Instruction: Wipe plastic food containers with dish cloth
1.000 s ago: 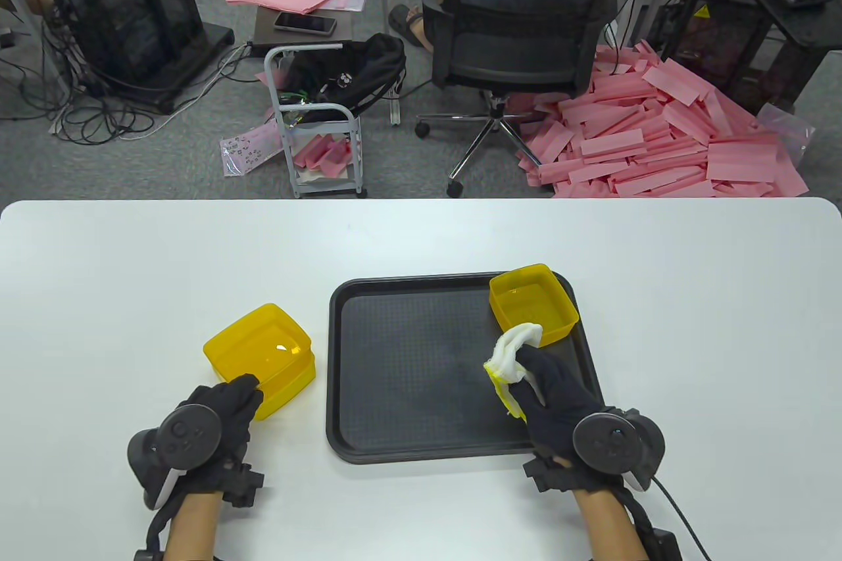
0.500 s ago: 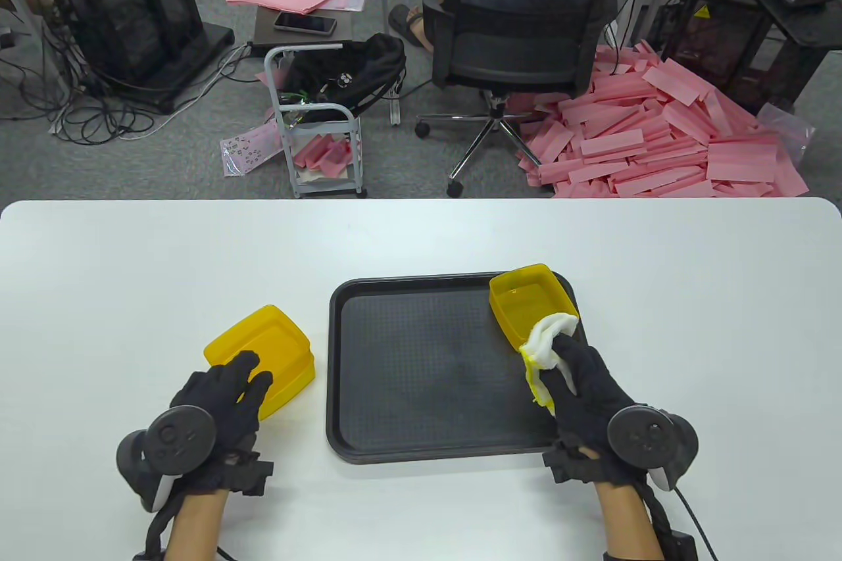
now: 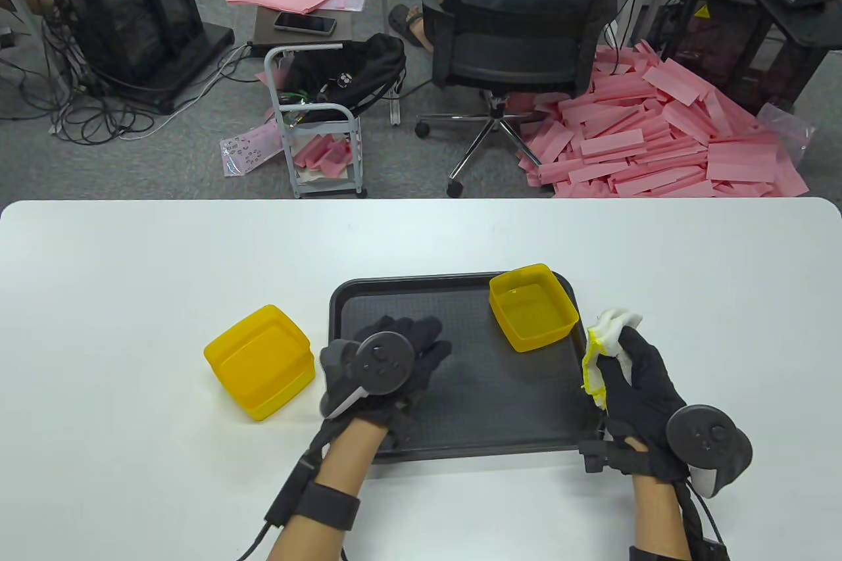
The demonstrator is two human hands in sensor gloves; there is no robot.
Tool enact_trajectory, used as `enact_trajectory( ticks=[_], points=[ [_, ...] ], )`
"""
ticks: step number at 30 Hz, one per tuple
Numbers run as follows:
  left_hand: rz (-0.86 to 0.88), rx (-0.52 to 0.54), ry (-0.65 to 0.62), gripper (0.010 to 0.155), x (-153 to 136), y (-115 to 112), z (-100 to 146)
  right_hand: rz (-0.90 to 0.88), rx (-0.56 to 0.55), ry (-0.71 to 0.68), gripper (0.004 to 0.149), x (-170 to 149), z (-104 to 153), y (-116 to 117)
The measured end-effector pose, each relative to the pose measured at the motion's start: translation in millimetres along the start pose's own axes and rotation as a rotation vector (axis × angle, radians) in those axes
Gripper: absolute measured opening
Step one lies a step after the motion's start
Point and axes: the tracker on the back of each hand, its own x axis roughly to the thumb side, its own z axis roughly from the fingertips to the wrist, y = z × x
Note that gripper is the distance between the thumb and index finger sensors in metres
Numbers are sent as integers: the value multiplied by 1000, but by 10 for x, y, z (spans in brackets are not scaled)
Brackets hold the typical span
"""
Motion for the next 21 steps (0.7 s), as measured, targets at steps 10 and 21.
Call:
enact_trajectory(
  ticks=[10, 21],
  points=[
    [-19, -194, -42, 56, 743, -746, -820, -21, -43, 55, 52, -136, -29, -116],
    [-197, -416, 147, 68, 1213, -1512, -1270, -94, -110, 111, 52, -248, -52, -274]
  ],
)
